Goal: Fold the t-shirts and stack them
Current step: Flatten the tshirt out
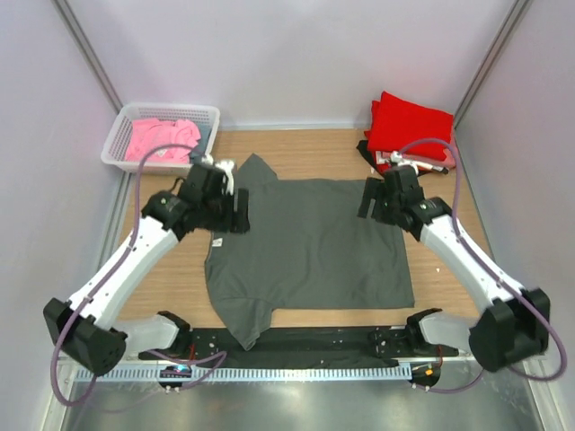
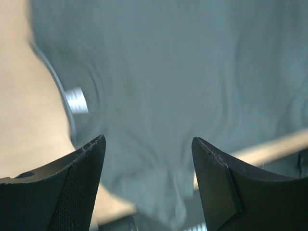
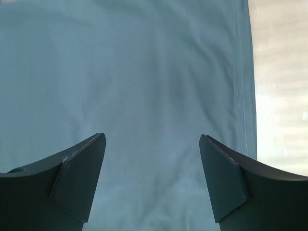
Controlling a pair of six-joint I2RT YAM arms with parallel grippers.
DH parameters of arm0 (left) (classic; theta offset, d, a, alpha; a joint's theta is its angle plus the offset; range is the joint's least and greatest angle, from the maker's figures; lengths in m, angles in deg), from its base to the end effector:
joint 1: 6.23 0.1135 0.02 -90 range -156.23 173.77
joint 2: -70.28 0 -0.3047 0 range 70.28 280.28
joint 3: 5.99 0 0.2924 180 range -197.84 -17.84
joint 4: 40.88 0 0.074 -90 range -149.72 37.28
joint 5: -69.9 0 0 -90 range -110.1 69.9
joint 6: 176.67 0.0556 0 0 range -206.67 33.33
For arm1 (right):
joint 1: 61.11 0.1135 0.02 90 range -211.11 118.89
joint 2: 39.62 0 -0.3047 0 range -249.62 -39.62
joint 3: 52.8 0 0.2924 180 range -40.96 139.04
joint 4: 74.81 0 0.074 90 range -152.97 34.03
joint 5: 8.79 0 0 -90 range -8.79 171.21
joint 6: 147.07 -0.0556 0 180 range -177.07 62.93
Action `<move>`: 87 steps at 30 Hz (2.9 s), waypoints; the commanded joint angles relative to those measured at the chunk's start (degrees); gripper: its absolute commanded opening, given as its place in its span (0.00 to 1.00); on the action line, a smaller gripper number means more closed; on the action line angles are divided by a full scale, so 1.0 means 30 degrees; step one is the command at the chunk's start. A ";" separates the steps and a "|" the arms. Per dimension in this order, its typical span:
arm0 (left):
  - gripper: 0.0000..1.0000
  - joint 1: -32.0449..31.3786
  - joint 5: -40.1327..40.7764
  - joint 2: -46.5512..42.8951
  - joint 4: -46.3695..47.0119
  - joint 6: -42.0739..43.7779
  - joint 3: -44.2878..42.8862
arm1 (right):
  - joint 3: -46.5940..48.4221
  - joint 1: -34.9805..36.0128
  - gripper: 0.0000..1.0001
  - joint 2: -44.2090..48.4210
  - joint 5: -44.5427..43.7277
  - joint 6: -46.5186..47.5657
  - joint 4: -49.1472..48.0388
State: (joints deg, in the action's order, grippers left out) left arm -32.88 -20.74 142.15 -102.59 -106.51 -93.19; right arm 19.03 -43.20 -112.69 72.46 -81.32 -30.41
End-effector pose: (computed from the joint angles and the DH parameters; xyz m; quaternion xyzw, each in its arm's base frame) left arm 0.2648 -0.1336 0.3866 0.0572 0.9266 -0.1514 0.3393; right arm 0.3012 0.0884 0.3065 0.0798 0.9203 0.0695 0.3766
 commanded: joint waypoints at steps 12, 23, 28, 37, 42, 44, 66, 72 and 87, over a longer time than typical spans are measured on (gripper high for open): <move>0.62 -0.4679 -0.3648 -1.3055 -0.6464 -1.0641 1.0698 | -0.4349 0.0152 0.86 0.9007 -0.2644 -0.4834 0.4056; 0.66 -0.5380 -0.2107 -1.3006 -0.6141 -1.1433 1.2464 | -0.4526 0.0153 0.87 0.7896 -0.2590 -0.5364 0.4031; 0.85 -1.1903 0.4894 -0.7331 -0.5619 -1.5260 1.1059 | -0.4644 0.0152 0.87 0.7486 -0.2414 -0.5452 0.3738; 0.61 -1.9589 0.7190 -0.0024 -0.5411 -1.9576 0.7538 | -0.4146 0.0181 0.88 0.8363 -0.3000 -0.5158 0.4967; 0.53 -2.1201 0.5871 -0.0433 -0.3859 -2.1452 0.9233 | -0.4058 0.0152 0.88 0.8364 -0.2620 -0.5275 0.5174; 0.53 -2.1785 0.5520 -0.0317 -0.3068 -2.1834 0.9675 | -0.4146 0.0152 0.88 0.8305 -0.2415 -0.5480 0.5086; 0.00 -2.1470 0.9032 -0.2071 -0.2473 -2.1722 1.2170 | -0.4821 0.1876 0.88 0.6962 -0.4719 -0.8198 0.7455; 0.00 -1.8982 0.9240 -0.4092 -0.2776 -1.7892 1.1991 | -0.4406 0.6355 0.91 0.4148 -0.5815 -1.1395 1.0154; 0.00 -1.5901 0.8359 -0.6145 -0.1335 -1.5010 1.2814 | -0.7601 0.9410 0.65 0.7296 -0.5806 -1.8854 1.1149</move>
State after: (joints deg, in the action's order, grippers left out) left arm -81.34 3.21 124.10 -107.92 -153.41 -53.87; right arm -4.64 -15.44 -93.68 59.01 -129.21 1.63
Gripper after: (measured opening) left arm 0.005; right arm 0.618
